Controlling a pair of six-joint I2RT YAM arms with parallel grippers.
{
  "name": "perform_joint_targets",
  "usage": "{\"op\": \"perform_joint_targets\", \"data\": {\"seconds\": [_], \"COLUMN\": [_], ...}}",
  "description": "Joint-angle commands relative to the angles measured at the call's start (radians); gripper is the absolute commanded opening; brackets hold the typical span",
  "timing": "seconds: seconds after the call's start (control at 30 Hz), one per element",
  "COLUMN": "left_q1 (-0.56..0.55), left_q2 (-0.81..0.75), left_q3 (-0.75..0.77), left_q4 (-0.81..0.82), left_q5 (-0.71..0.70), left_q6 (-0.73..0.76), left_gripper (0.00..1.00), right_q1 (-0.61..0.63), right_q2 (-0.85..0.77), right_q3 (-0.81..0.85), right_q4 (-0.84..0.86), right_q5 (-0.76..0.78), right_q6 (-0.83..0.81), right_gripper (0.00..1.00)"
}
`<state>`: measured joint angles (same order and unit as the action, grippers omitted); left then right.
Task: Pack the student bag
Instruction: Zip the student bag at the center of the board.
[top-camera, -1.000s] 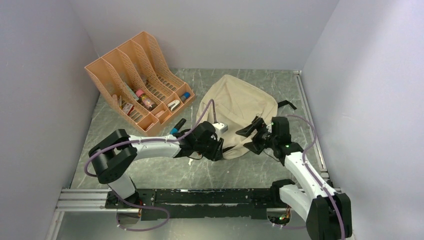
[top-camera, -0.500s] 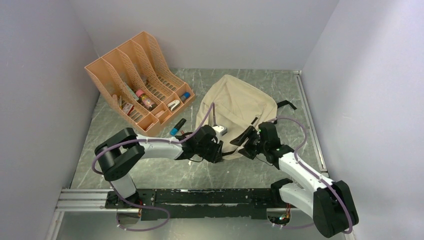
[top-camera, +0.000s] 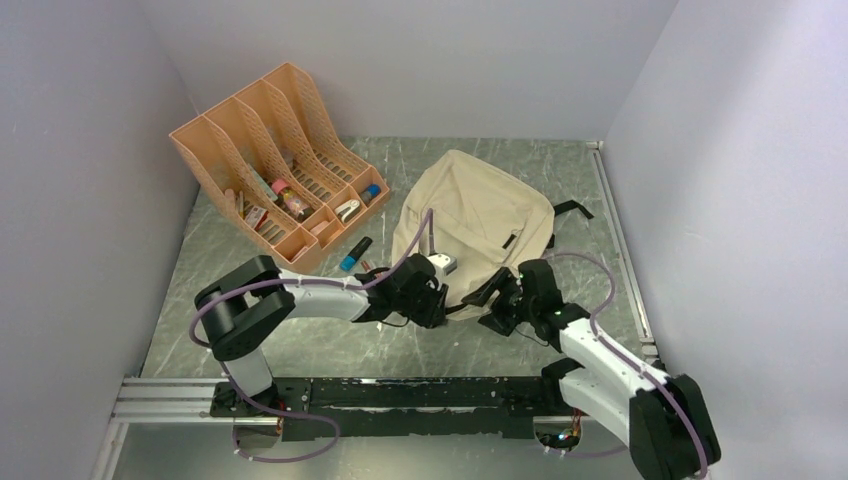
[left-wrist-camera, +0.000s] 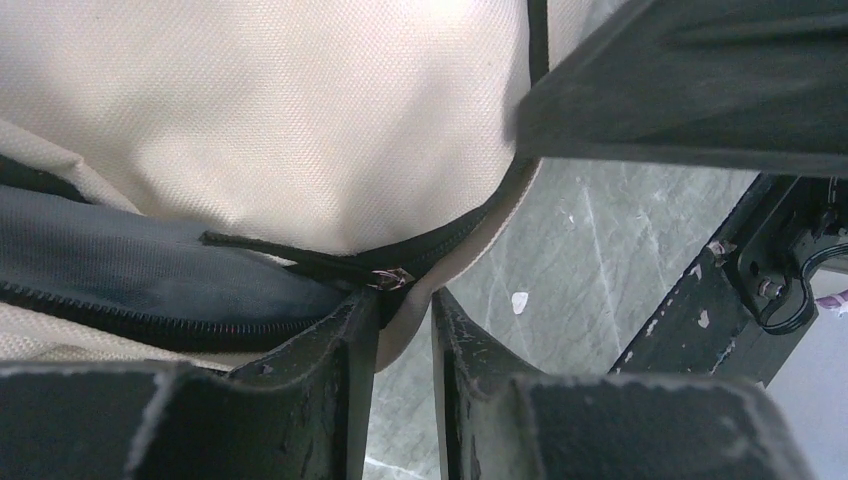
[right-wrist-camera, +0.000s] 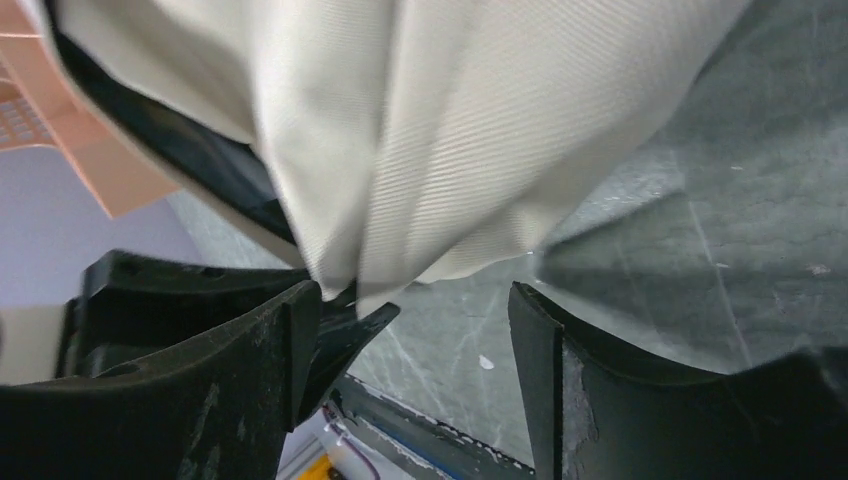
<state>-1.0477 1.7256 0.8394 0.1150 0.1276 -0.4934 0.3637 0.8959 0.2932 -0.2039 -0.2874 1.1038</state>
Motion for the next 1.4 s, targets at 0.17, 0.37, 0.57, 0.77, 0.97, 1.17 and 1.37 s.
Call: {"op": "perform_joint_targets", "data": {"seconds": [0.17, 0.37, 0.57, 0.77, 0.97, 1.17, 1.37], "left_q1": [-0.060, -0.066, -0.045, 0.028, 0.084, 0.092, 0.087], "left_q2": [0.046, 0.020, -0.117, -0.242, -0.243, -0.144, -0.103], "left_q3": [0.024, 0.019, -0.023, -0.097, -0.053, 0.046, 0.094], "left_q4": [-0.056, -0.074, -0.106, -0.033, -0.070, -0.096, -0.033], "left_q5": [0.005, -0.016, -0.081, -0.022, 0.007, 0.055, 0.070], "left_q6": [0.013, 0.019, -0.025, -0.112, -0.082, -0.054, -0.077], "left_gripper": [0.30, 0.33, 0.54, 0.61, 0.62, 0.60, 0.56], "right_q1": [0.045, 0.050, 0.051, 0.050, 0.050, 0.050, 0.050], "right_q2": [0.175, 0.179, 0.128, 0.114, 0.130, 0.140, 0.149], "right_q3": [-0.030, -0.053, -0.118, -0.206, -0.233, -0.237, -0.235], "right_q4": [0.271, 0.296, 0.278, 0.387, 0.438, 0.451, 0.451], "right_q5": [-0.055, -0.021, 0.040, 0.069, 0.085, 0.084, 0.085], "right_q6": [0.118, 0.123, 0.092, 0.076, 0.025, 0.019, 0.016], "right_gripper": [0.63, 0.32, 0.04, 0.00, 0.00, 0.00, 0.00]}}
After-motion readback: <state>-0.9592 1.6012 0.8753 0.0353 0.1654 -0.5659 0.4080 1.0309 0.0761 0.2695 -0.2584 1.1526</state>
